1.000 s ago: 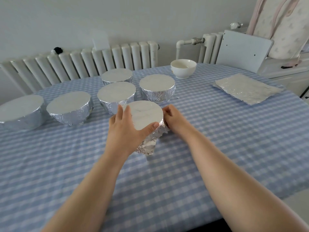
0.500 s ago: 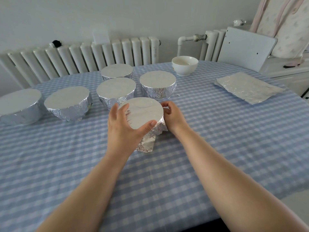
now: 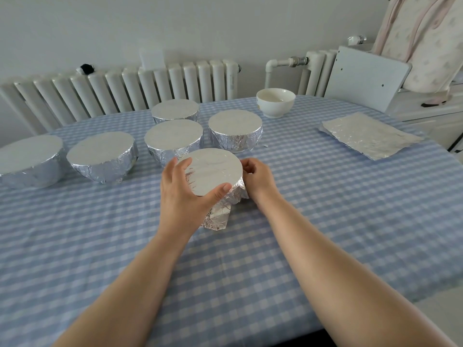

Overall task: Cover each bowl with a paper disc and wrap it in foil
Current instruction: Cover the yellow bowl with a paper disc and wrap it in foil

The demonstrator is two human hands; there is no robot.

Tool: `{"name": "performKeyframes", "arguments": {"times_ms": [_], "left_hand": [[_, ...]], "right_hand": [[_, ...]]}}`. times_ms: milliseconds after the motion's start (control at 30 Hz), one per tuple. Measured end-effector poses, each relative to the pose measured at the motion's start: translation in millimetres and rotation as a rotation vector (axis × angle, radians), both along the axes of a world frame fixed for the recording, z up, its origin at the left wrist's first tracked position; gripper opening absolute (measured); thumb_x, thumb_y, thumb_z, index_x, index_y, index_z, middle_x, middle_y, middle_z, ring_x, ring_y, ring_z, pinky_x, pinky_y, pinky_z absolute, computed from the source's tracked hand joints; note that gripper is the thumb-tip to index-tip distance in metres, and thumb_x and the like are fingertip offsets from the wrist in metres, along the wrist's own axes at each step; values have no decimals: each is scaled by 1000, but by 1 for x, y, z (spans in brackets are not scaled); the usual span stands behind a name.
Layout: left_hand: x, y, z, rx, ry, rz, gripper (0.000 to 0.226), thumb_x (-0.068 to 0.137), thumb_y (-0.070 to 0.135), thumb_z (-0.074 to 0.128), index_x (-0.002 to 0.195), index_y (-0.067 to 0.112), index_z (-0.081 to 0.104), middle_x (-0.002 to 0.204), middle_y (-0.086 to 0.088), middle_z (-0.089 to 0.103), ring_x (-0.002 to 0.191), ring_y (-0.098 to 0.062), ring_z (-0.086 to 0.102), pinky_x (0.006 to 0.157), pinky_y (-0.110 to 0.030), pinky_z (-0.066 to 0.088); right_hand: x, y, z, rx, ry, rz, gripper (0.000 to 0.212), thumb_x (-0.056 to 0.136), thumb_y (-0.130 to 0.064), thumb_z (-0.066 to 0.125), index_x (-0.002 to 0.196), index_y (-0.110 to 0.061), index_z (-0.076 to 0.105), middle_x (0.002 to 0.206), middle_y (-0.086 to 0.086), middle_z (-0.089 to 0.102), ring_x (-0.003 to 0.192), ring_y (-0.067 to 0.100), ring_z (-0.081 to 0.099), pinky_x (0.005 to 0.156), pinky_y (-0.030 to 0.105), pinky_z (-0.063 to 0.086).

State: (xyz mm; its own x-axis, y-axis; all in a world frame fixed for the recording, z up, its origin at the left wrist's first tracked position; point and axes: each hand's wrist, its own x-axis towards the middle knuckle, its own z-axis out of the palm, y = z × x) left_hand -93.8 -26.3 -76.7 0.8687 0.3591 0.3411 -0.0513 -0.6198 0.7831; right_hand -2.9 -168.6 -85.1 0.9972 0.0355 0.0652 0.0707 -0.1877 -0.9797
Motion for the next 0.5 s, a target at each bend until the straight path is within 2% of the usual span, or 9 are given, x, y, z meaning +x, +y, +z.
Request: {"name": "performKeyframes", "arguments": {"times_ms": [100,167,233,367,433,500], "left_hand": [[0,-1,0,-2,-6,4,112,51,79,61,143,19,40,156,-4,25,143,-16,26,107,-23,26],[0,-1,1,0,-2,5,113,50,80,60,143,20,40,156,-3,25,142,-15,27,107,-24,27],[0,-1,1,-1,-4,5,113,50,81,60,143,20,40,155,-2,26,141,-15,28,107,-23,27],[0,-1,1,-7,-2,1,114,50,81,60,143,20,40,154,-1,27,139,-14,31,105,-23,28],[0,-2,2,2,1,0,114,50,81,60,144,19,39,154,-1,27,139,-14,32,105,-23,28],[0,-2,3,9,12,4,115,50,81,59,145,19,37,155,-1,26,139,-14,31,105,-23,28]], "right_hand": [[1,0,-1,-21,48,-52,23,89,-6,63,78,-26,62,72,-11,66,61,1,62,56,20,50],[1,0,-3,-11,105,-92,13,88,-11,66,87,-24,64,81,-4,70,70,11,66,61,28,55],[-2,-1,-3,-3,135,-125,16,88,-14,67,102,-20,63,91,1,71,74,15,67,59,27,54],[-9,-5,-4,72,149,-129,18,96,-18,60,113,-13,62,85,-1,68,69,12,64,58,26,52],[-15,-6,-1,72,135,-113,30,103,-31,45,113,-12,67,90,2,73,78,16,69,71,32,57],[-27,-6,5,44,126,-50,49,103,-47,36,98,-15,73,90,2,75,86,17,70,81,36,56]]}}
